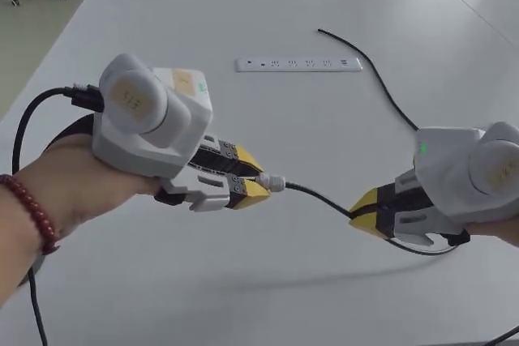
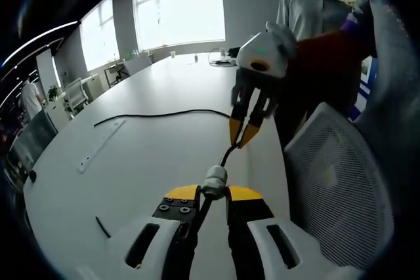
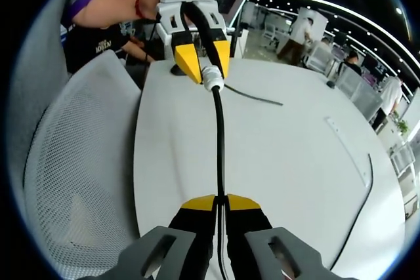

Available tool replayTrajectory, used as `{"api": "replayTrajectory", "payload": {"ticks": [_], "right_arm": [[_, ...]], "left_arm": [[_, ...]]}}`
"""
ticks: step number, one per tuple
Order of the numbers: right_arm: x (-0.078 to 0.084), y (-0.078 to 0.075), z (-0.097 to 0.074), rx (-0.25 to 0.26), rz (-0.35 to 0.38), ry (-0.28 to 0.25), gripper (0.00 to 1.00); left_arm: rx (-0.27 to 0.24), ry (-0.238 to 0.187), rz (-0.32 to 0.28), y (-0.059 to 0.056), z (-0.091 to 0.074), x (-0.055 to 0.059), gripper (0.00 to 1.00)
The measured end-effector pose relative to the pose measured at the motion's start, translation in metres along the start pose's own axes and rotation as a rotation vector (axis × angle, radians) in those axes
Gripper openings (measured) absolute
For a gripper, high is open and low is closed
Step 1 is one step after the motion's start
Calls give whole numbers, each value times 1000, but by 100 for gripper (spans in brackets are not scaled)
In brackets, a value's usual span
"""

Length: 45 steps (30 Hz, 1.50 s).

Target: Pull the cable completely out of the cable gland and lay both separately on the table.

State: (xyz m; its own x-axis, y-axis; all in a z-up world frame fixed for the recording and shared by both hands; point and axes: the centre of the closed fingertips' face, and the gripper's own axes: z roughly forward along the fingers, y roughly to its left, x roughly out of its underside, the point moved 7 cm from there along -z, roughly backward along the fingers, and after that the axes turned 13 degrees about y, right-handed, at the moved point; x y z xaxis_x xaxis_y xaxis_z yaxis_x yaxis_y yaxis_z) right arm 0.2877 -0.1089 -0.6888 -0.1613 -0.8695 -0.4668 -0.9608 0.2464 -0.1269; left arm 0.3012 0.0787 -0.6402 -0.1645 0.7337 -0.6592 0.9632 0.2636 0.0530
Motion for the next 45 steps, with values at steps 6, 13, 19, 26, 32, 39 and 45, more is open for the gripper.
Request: {"api": "replayTrajectory", "payload": {"ticks": [6, 13, 19, 26, 32, 39, 45], "right_arm": [[5, -2, 2, 3, 8, 13, 0], [13, -7, 7, 3, 15, 40, 0], [21, -8, 8, 3, 23, 60, 0], [26, -9, 9, 4, 36, 73, 0], [33, -13, 10, 3, 47, 88, 0], [44, -15, 14, 5, 67, 110, 0], [55, -16, 19, 1, 86, 138, 0]], "left_arm": [[-4, 2, -1, 1, -2, 2, 16], [-7, 3, -4, 2, -3, 4, 16], [-8, 4, -5, 2, -4, 6, 16], [-9, 9, -6, 4, -3, 7, 16], [-11, 9, -9, 5, -4, 8, 16], [-12, 9, -10, 5, -5, 9, 16], [-15, 5, -12, 4, -7, 10, 16]]}}
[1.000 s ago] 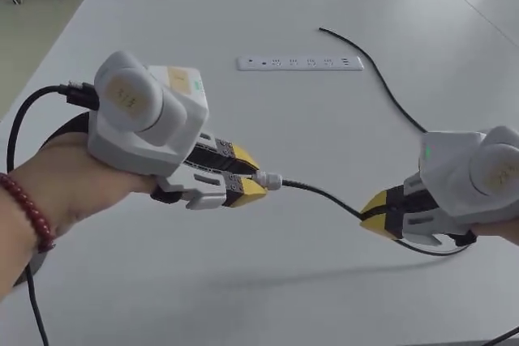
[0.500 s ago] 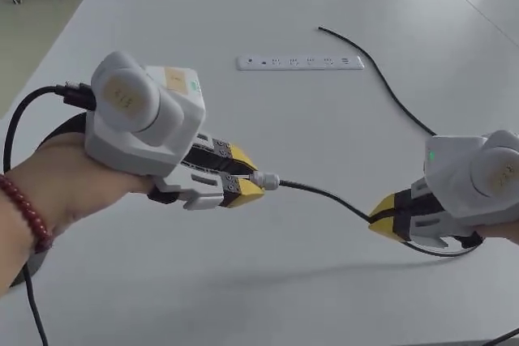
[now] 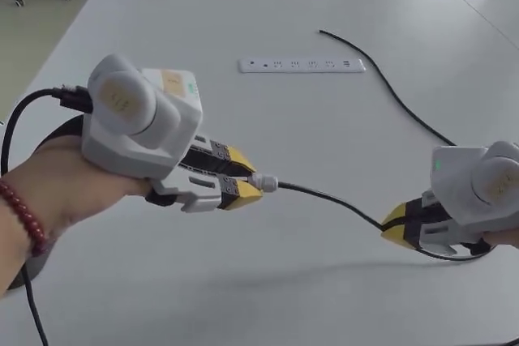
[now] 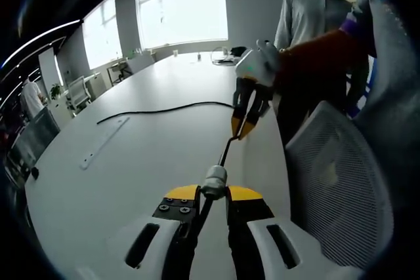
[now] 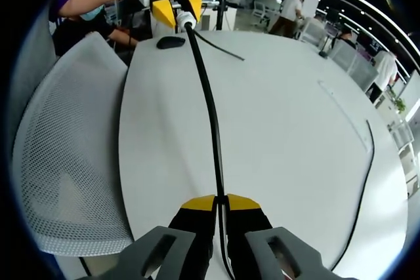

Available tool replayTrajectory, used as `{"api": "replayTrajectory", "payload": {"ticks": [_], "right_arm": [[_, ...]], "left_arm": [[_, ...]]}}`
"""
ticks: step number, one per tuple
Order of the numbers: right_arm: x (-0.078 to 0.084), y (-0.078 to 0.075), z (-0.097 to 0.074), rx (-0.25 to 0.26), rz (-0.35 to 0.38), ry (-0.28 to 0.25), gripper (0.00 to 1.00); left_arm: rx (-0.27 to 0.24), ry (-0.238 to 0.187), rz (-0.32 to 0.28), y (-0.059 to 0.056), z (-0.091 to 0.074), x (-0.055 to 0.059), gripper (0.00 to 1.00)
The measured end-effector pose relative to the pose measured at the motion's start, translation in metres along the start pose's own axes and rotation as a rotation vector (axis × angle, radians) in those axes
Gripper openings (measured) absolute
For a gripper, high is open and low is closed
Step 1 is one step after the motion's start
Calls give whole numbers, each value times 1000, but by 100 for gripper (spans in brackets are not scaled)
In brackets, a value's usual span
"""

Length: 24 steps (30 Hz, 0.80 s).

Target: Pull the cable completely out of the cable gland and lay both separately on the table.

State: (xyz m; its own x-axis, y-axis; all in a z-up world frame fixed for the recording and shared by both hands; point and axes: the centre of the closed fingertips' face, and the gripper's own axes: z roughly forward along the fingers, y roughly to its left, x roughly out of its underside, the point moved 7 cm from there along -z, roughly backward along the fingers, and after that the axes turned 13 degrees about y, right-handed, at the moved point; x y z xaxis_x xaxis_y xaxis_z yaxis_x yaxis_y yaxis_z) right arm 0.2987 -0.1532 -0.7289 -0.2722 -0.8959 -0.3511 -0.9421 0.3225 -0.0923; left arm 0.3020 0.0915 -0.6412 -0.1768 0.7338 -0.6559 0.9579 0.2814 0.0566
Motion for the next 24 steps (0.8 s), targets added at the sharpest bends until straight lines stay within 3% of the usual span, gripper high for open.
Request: {"api": "replayTrajectory", "payload": {"ticks": [15, 21, 24], "right_arm": [[5, 2, 0, -1, 26, 6, 0], [-2, 5, -4, 4, 35, -24, 13], [-9, 6, -7, 8, 29, -43, 14]], "left_arm": [[-1, 6, 0, -4, 3, -2, 16], [-2, 8, -1, -5, 4, -3, 16], [-1, 7, -3, -6, 5, -4, 16]]}}
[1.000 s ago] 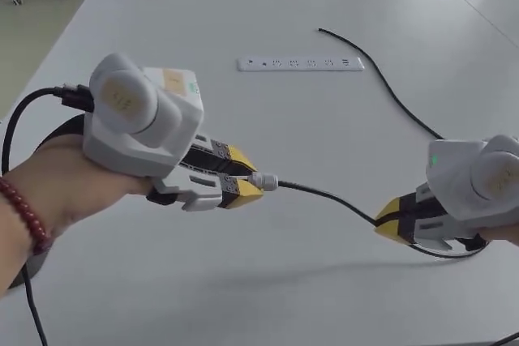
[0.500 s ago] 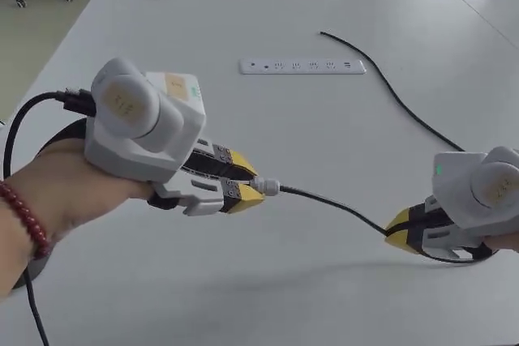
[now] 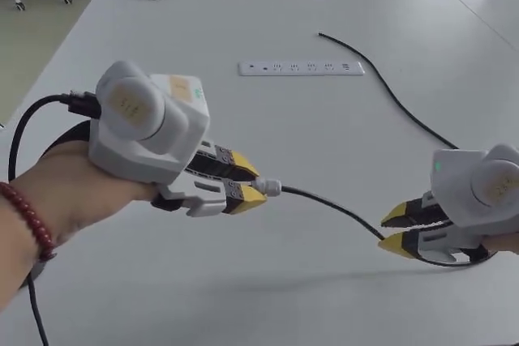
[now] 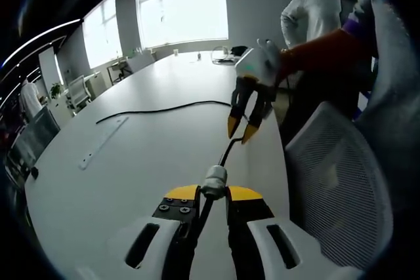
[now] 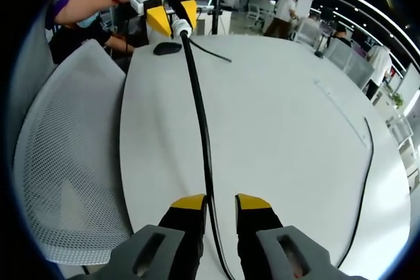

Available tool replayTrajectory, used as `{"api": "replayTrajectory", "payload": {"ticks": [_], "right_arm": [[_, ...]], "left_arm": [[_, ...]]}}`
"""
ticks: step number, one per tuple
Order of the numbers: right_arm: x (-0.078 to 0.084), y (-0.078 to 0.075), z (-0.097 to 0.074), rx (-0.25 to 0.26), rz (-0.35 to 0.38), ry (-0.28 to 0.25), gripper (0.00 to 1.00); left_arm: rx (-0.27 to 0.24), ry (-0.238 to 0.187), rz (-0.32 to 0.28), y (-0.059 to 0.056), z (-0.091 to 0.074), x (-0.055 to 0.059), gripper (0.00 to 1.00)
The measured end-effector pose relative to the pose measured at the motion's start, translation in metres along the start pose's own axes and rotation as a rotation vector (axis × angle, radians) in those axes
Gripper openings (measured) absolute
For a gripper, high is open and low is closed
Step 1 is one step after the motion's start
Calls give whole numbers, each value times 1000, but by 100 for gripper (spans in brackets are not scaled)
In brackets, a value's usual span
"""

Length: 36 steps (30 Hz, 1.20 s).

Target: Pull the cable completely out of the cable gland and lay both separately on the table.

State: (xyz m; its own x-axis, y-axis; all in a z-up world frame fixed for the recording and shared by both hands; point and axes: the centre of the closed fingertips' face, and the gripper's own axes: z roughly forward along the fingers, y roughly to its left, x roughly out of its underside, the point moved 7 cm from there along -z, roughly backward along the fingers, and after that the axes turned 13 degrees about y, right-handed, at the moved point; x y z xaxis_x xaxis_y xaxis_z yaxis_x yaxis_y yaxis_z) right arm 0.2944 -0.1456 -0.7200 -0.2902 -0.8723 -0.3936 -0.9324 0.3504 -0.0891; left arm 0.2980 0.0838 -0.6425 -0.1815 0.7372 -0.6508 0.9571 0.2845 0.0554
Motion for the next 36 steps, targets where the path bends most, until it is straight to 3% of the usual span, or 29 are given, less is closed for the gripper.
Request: {"api": "replayTrajectory", "payload": {"ticks": [5, 15, 21, 27, 36], "right_arm": [[-18, 4, -8, -21, -4, -53, 14], [-75, 15, -32, -8, -107, -187, 12], [-100, 22, -45, -15, -138, -234, 13], [-114, 30, -52, -15, -177, -264, 12], [-115, 30, -42, -8, -211, -230, 10]], "left_arm": [[1, -1, 2, -1, 1, -2, 16], [7, 3, 11, -3, 6, -6, 16], [9, -2, 13, -3, 7, -9, 16], [12, -11, 12, -3, 9, -12, 16], [19, -20, 17, -5, 11, -15, 16]]}}
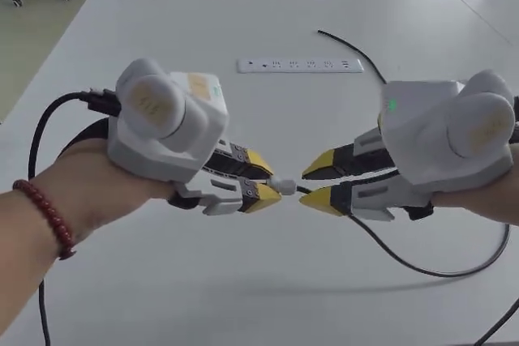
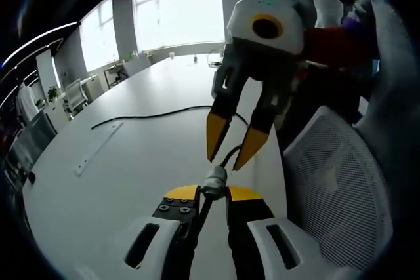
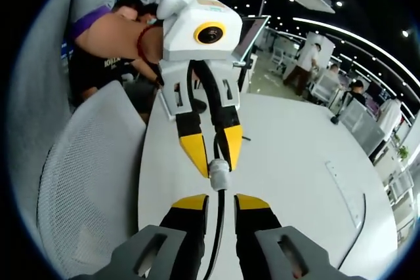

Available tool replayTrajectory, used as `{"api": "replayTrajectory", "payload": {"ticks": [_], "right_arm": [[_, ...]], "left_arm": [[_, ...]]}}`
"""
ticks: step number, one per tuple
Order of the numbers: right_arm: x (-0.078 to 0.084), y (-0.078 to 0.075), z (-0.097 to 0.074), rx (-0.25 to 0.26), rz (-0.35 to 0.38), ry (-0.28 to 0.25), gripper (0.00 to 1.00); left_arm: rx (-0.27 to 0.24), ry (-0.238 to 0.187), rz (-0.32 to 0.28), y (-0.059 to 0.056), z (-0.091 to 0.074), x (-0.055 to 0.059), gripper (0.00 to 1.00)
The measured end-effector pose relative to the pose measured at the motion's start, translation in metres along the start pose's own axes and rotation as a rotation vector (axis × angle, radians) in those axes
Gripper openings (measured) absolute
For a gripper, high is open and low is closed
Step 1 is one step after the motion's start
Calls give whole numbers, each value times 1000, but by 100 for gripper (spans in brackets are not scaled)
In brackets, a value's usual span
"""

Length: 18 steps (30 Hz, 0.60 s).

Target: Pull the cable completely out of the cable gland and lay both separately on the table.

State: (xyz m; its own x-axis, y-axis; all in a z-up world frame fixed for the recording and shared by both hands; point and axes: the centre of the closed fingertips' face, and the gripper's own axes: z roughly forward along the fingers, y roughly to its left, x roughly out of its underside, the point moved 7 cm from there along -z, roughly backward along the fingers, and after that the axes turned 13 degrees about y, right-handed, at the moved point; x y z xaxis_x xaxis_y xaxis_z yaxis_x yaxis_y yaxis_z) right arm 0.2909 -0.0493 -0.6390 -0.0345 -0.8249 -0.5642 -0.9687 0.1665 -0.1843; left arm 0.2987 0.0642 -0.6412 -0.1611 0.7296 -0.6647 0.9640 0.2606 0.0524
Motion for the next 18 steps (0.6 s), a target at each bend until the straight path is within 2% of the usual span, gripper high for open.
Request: {"api": "replayTrajectory", "payload": {"ticks": [9, 18], "right_arm": [[-2, 1, 3, -6, -17, 6, 1], [-2, 2, 3, -13, -27, 12, 0]], "left_arm": [[6, 3, 7, 0, 1, 1, 16], [12, 1, 9, -1, 2, 0, 16]]}}
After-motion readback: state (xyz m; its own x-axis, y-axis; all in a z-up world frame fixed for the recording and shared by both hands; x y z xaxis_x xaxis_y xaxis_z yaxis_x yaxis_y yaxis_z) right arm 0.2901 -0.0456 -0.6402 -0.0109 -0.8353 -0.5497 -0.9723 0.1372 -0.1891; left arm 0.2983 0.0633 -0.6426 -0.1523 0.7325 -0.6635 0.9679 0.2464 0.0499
